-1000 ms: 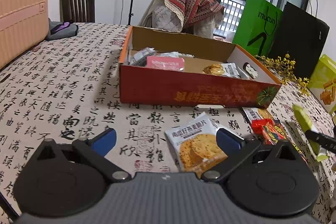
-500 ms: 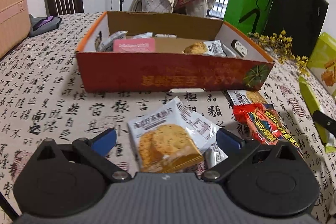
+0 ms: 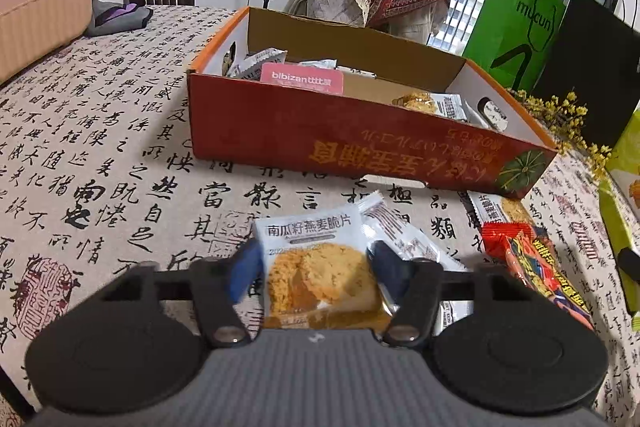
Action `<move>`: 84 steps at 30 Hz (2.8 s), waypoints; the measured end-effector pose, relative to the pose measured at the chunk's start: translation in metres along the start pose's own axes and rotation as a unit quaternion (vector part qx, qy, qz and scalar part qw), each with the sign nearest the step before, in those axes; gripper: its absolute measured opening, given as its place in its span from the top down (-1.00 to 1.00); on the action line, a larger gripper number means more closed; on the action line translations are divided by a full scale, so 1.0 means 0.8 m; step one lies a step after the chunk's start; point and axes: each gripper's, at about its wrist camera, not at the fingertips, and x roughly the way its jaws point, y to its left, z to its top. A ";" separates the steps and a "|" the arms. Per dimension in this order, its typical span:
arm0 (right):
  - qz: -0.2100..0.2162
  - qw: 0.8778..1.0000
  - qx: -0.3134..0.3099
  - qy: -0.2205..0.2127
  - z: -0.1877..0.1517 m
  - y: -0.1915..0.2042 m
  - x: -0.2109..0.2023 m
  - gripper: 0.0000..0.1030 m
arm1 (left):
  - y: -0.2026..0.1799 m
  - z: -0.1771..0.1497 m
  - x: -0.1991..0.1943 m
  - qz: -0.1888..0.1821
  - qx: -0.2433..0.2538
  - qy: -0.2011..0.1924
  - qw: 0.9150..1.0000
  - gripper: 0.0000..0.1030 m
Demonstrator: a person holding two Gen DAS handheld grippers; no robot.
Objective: Organize snacks
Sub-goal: 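Grasp a cracker packet with the left gripper while the right gripper holds the green bar, then carry both held packets over the box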
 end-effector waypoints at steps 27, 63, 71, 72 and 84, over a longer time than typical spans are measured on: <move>-0.016 0.999 -0.021 -0.037 0.020 0.023 -0.023 0.24 | 0.007 0.029 -0.078 -0.050 0.036 -0.109 0.992 0.05; 0.062 0.995 -0.074 -0.020 0.134 0.168 0.145 0.24 | -0.026 0.168 0.030 -0.025 0.012 -0.157 0.987 0.05; 0.064 0.994 -0.085 0.001 0.115 0.176 0.190 0.24 | -0.013 0.164 0.066 -0.002 0.017 -0.163 0.986 0.05; 0.064 0.995 -0.083 0.004 0.112 0.174 0.194 0.24 | -0.012 0.164 0.069 0.000 0.018 -0.161 0.987 0.05; 0.072 0.994 -0.075 0.019 0.104 0.164 0.207 0.24 | -0.009 0.160 0.081 0.002 0.028 -0.164 0.986 0.04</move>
